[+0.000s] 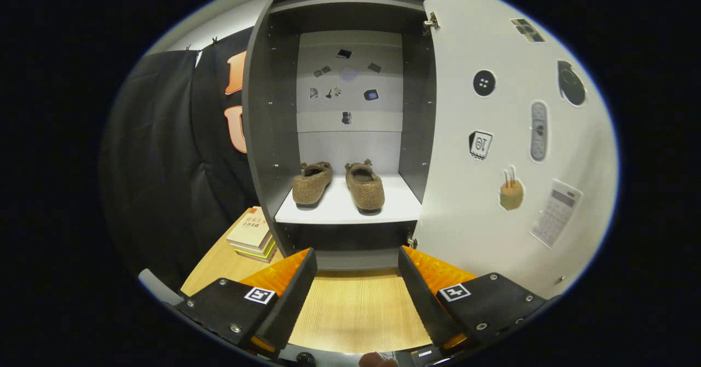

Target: Open the shoe cabinet door, grab the shoes and put them into the shoe cabinet, then close the shoe cabinet door.

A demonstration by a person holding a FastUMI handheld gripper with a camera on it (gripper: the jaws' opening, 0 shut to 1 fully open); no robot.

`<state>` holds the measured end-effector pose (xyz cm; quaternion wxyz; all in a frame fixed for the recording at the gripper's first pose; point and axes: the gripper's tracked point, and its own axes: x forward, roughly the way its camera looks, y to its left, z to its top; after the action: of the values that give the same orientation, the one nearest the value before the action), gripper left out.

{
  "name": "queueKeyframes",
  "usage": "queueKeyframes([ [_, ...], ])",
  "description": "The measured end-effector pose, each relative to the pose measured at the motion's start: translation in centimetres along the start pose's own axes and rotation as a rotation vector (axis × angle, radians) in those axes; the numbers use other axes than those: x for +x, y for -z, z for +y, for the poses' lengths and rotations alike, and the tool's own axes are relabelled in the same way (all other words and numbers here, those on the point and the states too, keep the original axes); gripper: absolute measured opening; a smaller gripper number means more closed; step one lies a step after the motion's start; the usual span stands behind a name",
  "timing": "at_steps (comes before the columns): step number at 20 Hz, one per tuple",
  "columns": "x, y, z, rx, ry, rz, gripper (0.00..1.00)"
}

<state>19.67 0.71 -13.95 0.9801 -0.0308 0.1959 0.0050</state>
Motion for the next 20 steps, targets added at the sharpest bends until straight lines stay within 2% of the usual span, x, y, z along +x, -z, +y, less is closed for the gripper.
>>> queueKeyframes([
  [5,-5.9,2.6,-2.6,-0.04,-0.087,-0.022,0.93],
  [8,-9.3,3.9,-4.4,-0.013,-0.165,-0.025,0.93],
  [12,-12.5,4.5,-7.9,0.008,-0.225,-0.048,0.93],
  [16,-14.1,4.7,-12.3,0.018,-0.205,-0.087,0.93],
  [20,-14.3,4.6,-16.5,0.085,-0.173,-0.111,0.93],
])
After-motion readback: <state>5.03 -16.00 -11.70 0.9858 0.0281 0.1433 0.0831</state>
